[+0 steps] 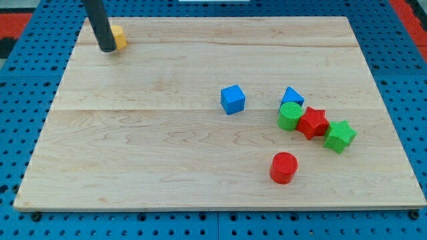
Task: Slide the group of blocks up a bit
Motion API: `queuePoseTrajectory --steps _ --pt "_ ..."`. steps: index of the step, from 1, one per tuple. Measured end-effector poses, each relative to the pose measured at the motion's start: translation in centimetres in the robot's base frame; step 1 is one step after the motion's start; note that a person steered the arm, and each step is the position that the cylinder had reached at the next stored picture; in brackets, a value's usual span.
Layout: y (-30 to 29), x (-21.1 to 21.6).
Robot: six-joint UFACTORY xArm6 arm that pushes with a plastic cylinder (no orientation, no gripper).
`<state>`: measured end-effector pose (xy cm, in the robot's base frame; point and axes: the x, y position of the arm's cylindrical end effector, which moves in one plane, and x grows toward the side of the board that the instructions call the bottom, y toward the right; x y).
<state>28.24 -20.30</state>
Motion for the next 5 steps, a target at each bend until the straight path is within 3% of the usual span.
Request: queuePoseTrajectory --steps 1,2,4,5 --pt "1.6 -0.4" --pt "8.6 2.3" --pt "32.2 2.0" --pt "38.9 2.2"
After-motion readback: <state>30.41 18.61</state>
